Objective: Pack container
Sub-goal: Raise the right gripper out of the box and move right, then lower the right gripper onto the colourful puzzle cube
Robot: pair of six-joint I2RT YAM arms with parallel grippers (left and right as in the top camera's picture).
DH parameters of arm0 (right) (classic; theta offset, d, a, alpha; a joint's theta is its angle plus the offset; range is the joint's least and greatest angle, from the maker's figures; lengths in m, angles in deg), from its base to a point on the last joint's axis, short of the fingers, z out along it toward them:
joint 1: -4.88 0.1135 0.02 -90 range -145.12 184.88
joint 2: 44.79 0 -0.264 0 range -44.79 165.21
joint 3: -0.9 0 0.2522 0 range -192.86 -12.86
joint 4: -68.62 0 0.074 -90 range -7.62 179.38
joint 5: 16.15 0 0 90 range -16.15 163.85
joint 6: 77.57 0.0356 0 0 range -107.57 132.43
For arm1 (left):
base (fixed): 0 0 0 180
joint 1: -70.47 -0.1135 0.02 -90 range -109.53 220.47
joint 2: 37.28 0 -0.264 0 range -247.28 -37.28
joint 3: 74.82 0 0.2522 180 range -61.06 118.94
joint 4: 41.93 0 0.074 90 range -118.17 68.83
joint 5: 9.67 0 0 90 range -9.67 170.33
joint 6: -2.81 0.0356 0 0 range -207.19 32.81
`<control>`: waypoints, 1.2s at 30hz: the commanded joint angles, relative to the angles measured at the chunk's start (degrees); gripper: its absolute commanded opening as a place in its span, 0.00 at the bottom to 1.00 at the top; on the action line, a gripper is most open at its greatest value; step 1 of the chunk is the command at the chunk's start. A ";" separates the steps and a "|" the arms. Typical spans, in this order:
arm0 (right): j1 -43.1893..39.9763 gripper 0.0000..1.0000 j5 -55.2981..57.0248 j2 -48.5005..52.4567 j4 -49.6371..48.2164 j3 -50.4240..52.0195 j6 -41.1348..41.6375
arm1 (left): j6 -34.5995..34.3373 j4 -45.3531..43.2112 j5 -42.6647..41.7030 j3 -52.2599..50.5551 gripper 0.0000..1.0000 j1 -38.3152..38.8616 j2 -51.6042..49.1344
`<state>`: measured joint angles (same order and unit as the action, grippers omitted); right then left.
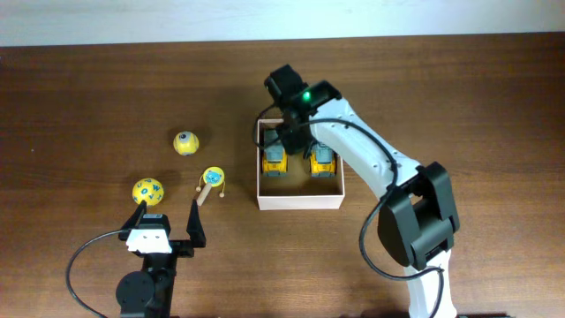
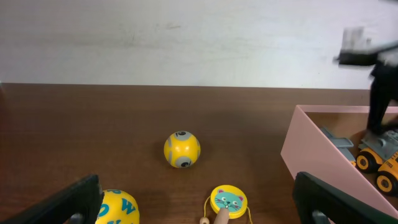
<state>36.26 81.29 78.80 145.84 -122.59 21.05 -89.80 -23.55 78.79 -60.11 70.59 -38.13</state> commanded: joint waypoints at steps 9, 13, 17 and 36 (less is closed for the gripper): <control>-6.32 0.41 0.35 -7.43 12.90 -9.75 5.68 | 0.90 -0.09 -0.81 -0.42 0.99 -0.28 0.39; -11.45 0.86 0.35 -7.56 17.99 -9.75 5.68 | 0.90 -0.09 -0.81 -0.42 0.99 -0.28 0.39; -16.37 0.94 0.63 -7.56 21.59 -9.75 6.34 | 0.90 -0.09 -0.81 -0.42 0.99 -0.28 0.39; -22.84 0.94 1.95 -19.98 8.48 22.67 13.81 | 0.90 -0.09 -0.81 -0.42 0.99 -0.28 0.39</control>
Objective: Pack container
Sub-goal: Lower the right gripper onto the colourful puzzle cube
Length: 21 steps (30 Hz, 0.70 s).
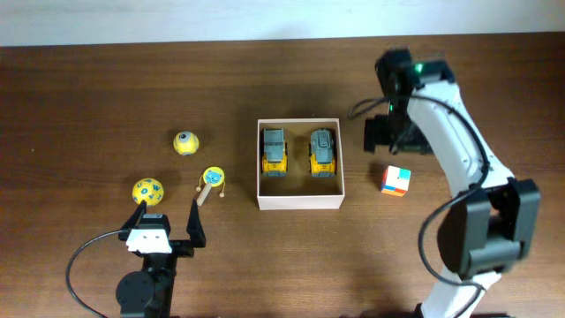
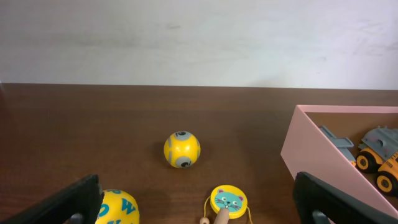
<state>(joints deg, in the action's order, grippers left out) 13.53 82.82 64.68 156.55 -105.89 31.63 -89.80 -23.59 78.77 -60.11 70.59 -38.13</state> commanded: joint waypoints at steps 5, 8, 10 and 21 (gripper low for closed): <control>-0.09 0.94 -1.62 -14.34 -13.68 20.63 8.92 | 0.90 -0.04 -0.79 -0.42 0.99 -0.28 0.39; -0.07 0.93 -3.04 -16.28 -20.26 26.86 10.75 | 0.90 -0.04 -0.79 -0.42 0.99 -0.28 0.39; -0.09 0.92 -4.46 -16.24 -24.70 30.25 10.73 | 0.90 -0.04 -0.79 -0.42 0.99 -0.28 0.39; -0.15 0.86 -5.77 -16.20 -41.72 40.00 4.63 | 0.90 -0.04 -0.79 -0.42 0.99 -0.28 0.39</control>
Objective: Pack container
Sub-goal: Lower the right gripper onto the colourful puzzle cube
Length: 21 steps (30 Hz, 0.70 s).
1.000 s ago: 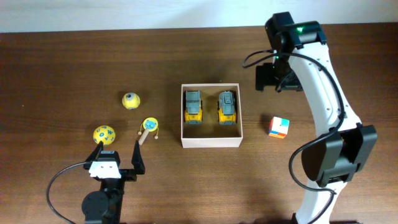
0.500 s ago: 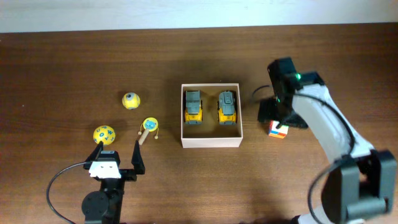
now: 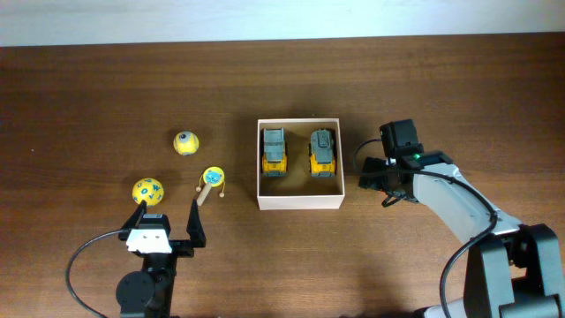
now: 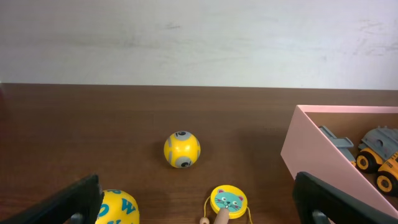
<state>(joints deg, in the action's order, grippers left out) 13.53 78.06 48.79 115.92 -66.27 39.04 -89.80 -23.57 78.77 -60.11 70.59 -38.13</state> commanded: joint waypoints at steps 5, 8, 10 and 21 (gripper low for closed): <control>-0.15 0.84 -0.68 -0.31 -1.49 0.37 -3.89 | 0.90 -0.07 -0.79 -0.42 0.99 -0.28 0.39; -0.83 0.82 -0.28 -0.31 -1.88 0.37 -3.93 | 0.90 -0.07 -0.79 -0.42 0.99 -0.28 0.39; -1.86 0.81 -0.31 -0.31 -1.92 0.37 -3.93 | 0.90 -0.07 -0.79 -0.42 0.99 -0.28 0.39; -6.47 0.62 -1.22 -0.31 -1.90 0.37 -7.23 | 0.90 -0.07 -0.79 -0.42 0.99 -0.28 0.39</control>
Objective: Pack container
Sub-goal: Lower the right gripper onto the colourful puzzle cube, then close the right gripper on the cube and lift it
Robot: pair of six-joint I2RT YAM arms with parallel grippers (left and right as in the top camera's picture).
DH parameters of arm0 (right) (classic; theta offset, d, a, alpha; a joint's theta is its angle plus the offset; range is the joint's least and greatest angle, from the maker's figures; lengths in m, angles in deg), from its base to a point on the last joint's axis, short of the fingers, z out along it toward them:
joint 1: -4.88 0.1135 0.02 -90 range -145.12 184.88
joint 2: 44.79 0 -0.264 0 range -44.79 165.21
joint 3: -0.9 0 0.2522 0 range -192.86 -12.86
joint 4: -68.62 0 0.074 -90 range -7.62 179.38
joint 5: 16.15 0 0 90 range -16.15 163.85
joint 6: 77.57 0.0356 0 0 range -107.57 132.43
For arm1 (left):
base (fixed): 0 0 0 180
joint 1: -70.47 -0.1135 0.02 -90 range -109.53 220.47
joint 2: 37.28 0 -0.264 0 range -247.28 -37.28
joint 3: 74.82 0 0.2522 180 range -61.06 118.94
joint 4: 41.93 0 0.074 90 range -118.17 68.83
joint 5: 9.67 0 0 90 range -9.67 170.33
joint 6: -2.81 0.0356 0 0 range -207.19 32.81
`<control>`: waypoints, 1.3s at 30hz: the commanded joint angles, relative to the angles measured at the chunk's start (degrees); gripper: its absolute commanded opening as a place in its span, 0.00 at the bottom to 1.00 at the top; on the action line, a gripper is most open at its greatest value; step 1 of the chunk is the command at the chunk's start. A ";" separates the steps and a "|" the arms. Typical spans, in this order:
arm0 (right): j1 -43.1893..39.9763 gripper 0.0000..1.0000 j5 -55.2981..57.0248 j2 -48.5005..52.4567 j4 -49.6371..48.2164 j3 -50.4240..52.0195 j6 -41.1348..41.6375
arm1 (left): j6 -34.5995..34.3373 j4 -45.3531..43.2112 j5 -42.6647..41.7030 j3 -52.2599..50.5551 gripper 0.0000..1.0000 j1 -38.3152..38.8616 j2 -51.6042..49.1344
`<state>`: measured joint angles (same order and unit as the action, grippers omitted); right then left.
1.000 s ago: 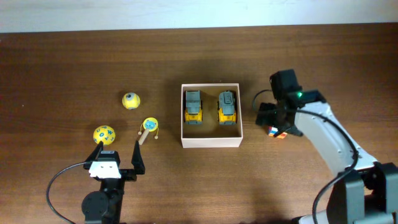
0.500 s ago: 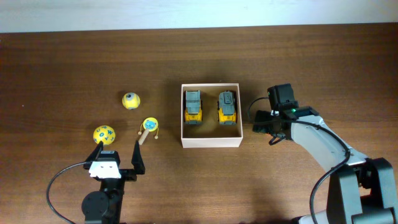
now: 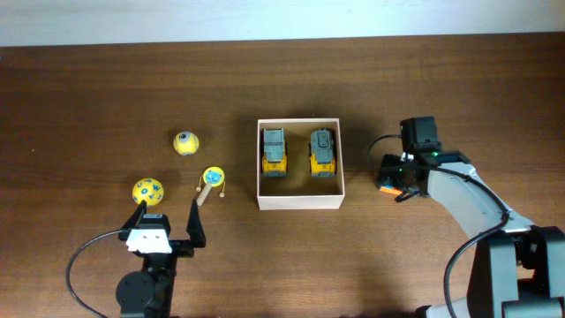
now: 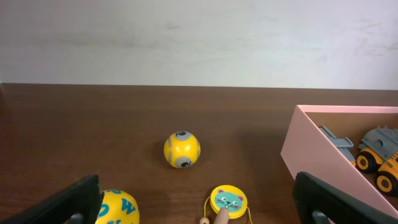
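Observation:
A pale pink box [image 3: 300, 202] stands mid-table with two yellow-grey toy trucks [image 3: 274, 152] [image 3: 323, 152] inside; its wall [image 4: 314, 146] and a truck [image 4: 379, 163] also show in the left wrist view. Right of the box, my right gripper [image 3: 391, 179] is down at a colourful cube [image 3: 385, 185], mostly hidden beneath it. My left gripper [image 3: 168, 219] [image 4: 199, 208] rests open near the front edge. Before it lie a lettered yellow ball [image 3: 147, 190] [image 4: 118, 208], a cat-face drum rattle [image 3: 213, 178] [image 4: 228, 201] and a yellow eye ball [image 3: 185, 142] [image 4: 182, 149].
The brown wooden table [image 3: 88, 79] runs back to a white wall [image 4: 199, 37]. The right arm's links [image 3: 468, 199] stretch from the front right corner towards the cube.
My right gripper has shifted slightly to the right at the cube, and an orange edge of the cube now shows. The left gripper and the yellow toys are unchanged.
My right gripper was first down inside the box by the trucks. Then it was right of the box, behind the cube lying on the table. After that it covered the cube, and it stays on it now. The left arm never moved.

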<state>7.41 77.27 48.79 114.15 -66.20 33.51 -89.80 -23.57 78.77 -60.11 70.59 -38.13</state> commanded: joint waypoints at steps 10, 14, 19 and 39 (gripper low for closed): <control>-0.35 0.46 -0.44 -0.31 -0.11 0.31 -2.45 | 0.90 -0.07 -0.79 -0.42 0.99 -0.28 0.39; -0.35 0.40 -0.44 -0.31 -0.09 0.33 -2.89 | 0.90 -0.07 -0.79 -0.42 0.99 -0.28 0.39; -0.35 0.40 -0.39 -0.31 -0.13 0.31 -2.91 | 0.90 -0.07 -0.79 -0.42 0.99 -0.28 0.39; -0.35 0.39 -0.17 -0.31 -3.52 0.31 -8.87 | 0.90 -0.07 -0.79 -0.42 0.99 -0.28 -0.17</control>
<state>7.32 77.18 48.79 110.98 -66.20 26.93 -89.80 -23.57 78.79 -60.11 70.59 -38.13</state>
